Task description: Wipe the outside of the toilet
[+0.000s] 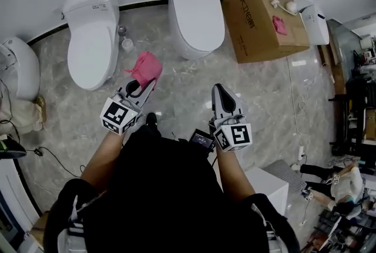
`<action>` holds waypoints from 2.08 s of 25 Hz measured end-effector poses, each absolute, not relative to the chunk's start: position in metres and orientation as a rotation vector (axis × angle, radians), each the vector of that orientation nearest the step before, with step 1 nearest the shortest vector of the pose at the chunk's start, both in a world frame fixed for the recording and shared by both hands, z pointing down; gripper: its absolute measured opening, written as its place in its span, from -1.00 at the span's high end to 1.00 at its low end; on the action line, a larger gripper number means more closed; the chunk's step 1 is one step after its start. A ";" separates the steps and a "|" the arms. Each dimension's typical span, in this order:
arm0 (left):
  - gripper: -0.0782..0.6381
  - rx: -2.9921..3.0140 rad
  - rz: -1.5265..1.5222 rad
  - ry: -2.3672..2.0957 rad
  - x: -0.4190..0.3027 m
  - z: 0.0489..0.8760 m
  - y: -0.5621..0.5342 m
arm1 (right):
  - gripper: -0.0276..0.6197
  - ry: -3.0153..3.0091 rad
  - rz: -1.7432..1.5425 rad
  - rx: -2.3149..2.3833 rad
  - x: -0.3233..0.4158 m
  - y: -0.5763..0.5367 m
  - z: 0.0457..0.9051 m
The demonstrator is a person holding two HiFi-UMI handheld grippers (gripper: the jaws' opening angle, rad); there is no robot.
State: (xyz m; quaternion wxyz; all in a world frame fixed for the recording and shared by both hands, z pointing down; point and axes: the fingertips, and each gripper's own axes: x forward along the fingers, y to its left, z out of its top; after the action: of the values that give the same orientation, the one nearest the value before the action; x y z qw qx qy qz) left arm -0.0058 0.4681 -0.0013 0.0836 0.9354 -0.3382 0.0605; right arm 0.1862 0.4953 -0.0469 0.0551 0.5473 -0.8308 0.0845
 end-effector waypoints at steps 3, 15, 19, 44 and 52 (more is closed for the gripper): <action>0.59 2.780 0.163 -1.011 -0.016 0.007 0.419 | 0.80 -2.519 0.250 1.684 0.184 0.461 -0.049; 0.59 2.743 0.183 -1.088 0.011 0.024 0.281 | 0.80 -2.593 0.273 1.662 0.221 0.313 -0.027; 0.59 2.679 0.205 -1.151 0.028 0.037 0.224 | 0.80 -2.641 0.300 1.578 0.232 0.239 -0.013; 0.59 2.532 0.327 -1.285 0.014 0.170 -0.105 | 0.80 -2.616 0.352 1.328 0.205 -0.088 0.082; 0.59 2.555 0.453 -1.108 -0.004 0.295 -0.183 | 0.80 -2.457 0.480 1.470 0.156 -0.155 0.177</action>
State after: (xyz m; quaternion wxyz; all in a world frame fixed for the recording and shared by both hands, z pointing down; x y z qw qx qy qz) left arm -0.0043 -0.1833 0.2954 0.1593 0.8939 -0.3877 0.1586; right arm 0.1564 -0.1546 0.1766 0.1189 0.5029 -0.8403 0.1641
